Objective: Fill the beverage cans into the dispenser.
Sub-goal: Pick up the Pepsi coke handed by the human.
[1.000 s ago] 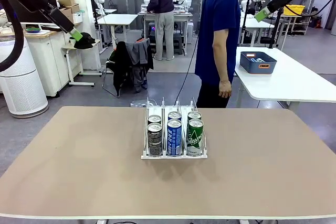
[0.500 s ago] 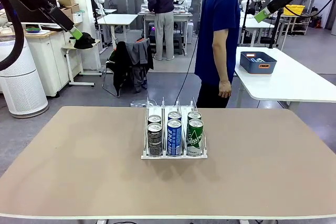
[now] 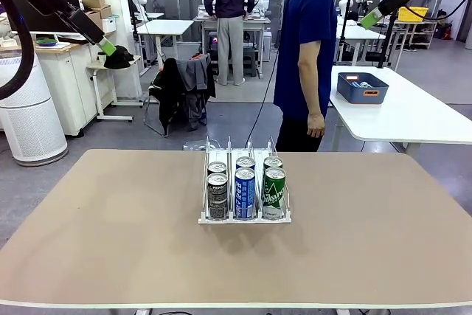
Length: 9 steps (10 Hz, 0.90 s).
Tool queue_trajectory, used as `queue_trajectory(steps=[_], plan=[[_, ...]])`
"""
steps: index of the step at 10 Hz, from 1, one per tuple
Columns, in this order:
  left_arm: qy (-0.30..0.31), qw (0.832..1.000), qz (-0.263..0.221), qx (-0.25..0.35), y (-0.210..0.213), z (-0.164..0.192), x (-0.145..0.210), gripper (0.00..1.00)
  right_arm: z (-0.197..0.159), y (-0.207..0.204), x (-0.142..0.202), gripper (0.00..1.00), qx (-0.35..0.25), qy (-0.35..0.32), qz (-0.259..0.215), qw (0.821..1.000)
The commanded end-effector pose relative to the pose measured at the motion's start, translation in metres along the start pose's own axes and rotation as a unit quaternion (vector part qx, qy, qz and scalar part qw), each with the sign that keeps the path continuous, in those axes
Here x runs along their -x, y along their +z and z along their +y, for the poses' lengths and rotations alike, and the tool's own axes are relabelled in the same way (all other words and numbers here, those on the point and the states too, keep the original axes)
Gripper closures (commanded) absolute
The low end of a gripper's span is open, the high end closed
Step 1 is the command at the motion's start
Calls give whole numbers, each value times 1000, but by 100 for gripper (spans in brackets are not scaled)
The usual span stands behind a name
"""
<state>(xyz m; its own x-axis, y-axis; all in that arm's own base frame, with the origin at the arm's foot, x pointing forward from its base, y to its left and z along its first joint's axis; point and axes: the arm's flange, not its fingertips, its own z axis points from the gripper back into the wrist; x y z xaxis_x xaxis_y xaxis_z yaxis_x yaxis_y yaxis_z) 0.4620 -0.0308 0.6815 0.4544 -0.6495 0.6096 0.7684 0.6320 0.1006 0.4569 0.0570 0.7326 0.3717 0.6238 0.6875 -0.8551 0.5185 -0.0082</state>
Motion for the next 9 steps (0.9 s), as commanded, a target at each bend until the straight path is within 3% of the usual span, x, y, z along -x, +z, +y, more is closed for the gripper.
queue_trajectory(steps=[1,6,9], plan=[[0,1000,0,0,0,0,0,0,7,4,-11,0,26,-10,20,999],[49,998,16,-33,27,-18,-30,0,17,17,-21,0,41,-38,22,998],[41,998,11,-36,45,-35,-40,0,22,37,-28,0,41,-34,20,998]])
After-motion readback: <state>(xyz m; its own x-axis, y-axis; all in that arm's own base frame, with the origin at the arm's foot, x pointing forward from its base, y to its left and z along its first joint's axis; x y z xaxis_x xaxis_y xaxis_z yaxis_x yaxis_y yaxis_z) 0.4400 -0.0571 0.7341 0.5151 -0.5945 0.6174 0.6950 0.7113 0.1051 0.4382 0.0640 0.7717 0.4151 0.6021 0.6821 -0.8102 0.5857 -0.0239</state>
